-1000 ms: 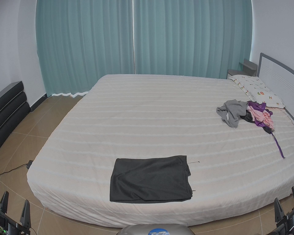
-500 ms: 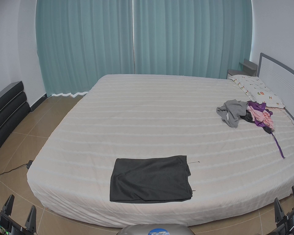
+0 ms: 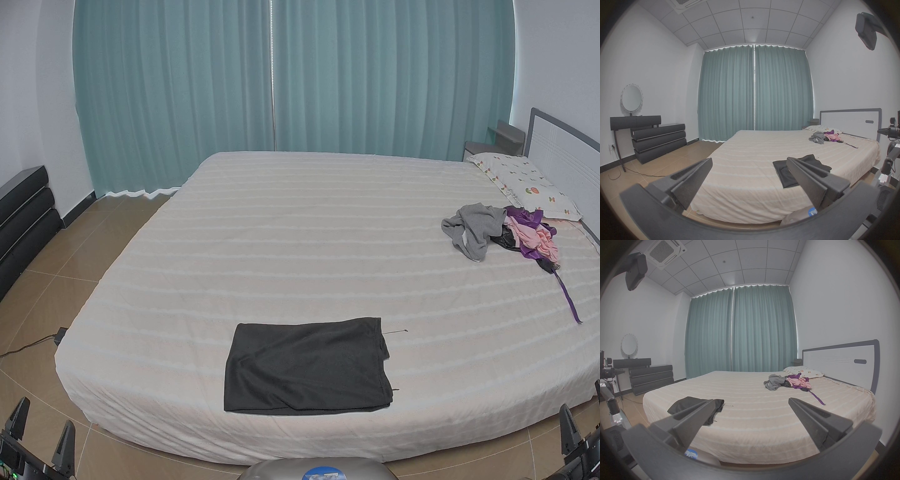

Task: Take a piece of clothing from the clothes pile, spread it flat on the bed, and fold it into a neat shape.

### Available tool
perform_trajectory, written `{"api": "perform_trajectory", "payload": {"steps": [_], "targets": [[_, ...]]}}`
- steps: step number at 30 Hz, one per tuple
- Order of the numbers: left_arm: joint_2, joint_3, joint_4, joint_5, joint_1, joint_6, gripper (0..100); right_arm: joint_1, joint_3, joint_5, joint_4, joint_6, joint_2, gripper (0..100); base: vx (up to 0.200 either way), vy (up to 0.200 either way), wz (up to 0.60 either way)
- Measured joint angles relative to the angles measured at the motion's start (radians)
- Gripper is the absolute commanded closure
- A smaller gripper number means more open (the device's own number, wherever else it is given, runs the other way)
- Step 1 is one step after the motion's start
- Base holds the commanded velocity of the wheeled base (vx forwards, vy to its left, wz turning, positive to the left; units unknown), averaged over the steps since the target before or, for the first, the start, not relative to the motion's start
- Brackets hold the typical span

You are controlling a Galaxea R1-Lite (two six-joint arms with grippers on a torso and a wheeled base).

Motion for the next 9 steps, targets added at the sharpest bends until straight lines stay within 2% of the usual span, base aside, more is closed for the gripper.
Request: {"api": "perform_trajectory", "payload": {"steps": [9], "targets": [[0.001, 0.000, 0.000, 0.001, 0.000, -0.002, 0, 0.001, 0.000, 0.000, 0.000, 0.006, 0.000, 0, 0.000, 0.000, 0.00]]}}
